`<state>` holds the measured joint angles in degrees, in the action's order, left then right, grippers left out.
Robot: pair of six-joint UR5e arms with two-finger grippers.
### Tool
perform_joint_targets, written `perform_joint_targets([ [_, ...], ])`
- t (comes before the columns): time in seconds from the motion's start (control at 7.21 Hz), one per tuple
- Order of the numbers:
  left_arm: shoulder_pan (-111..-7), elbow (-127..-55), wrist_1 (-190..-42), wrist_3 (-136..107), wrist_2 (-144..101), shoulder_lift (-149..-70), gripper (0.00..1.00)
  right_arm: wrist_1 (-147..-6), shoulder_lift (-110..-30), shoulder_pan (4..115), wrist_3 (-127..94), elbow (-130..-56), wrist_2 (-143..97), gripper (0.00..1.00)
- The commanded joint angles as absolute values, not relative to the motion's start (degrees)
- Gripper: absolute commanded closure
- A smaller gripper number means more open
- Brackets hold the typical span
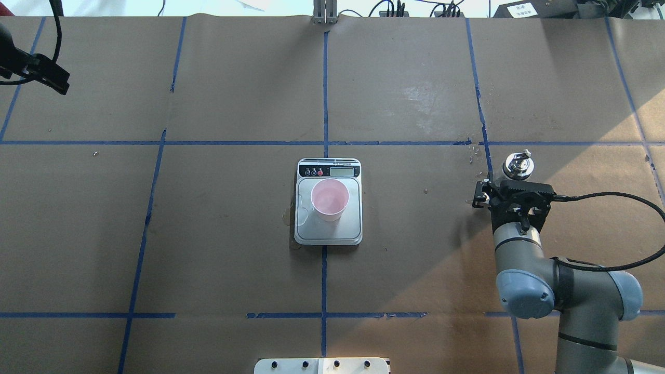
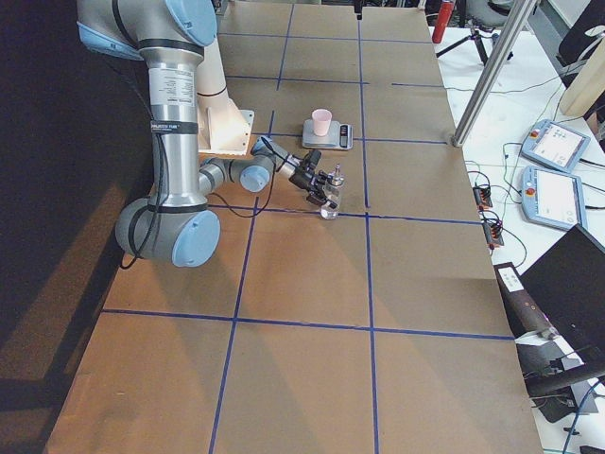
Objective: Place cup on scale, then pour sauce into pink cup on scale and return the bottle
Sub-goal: 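Lift the sauce bottle with the right gripper toward the scale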
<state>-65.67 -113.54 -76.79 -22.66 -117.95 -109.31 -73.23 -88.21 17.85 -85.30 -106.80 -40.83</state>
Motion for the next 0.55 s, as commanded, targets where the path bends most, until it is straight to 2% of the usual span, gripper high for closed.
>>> perform_joint_targets([
  [0.0, -65.7, -113.6, -76.8, -22.0, -118.0, -109.2, 0.00, -73.3, -87.2, 19.1, -73.7, -112.9, -42.5, 1.00],
  [0.42, -65.9, -113.9, -79.9, -21.4, -117.9, -106.4, 0.00, -76.4, -81.9, 18.3, -65.3, -114.9, -43.0, 1.00],
])
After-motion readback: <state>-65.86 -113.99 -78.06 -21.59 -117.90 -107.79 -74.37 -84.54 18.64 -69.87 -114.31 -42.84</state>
